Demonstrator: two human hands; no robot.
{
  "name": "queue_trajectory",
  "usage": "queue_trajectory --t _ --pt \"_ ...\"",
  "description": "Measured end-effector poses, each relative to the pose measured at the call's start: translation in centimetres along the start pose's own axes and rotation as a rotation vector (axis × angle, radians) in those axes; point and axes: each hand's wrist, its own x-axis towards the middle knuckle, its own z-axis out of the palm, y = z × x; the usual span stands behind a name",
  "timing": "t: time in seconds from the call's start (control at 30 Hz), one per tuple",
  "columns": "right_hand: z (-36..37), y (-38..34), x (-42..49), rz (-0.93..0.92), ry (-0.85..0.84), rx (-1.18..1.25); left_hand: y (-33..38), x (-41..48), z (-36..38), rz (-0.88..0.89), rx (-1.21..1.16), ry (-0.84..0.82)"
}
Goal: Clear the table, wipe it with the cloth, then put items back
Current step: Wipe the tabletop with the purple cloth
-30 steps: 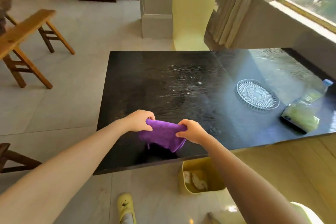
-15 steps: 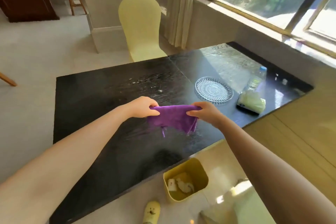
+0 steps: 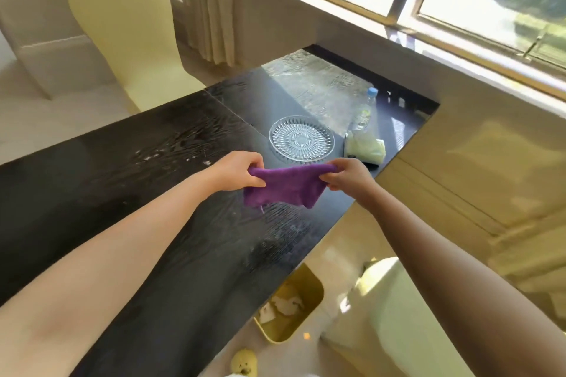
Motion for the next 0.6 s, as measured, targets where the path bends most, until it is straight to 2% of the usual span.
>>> queue_trajectory --t 0.1,0.2,0.4,0.6 --pt "-0.3 0.0 0.2 0.042 0.009 0.264 0.4 1.2 0.5 0.01 -0.051 -0.003" --pt "-0.6 0.6 0.4 0.08 0.053 0.388 0.8 2.3 1.3 0.007 -0.122 -0.024" --pt "-1.1 2.5 1.2 0.108 0.159 0.349 1.8 4.8 2.4 0.017 -0.233 0.01" --pt "-2.9 5.4 3.0 0.25 0.061 0.344 2.7 7.5 4.7 -0.038 -0.389 -0.043"
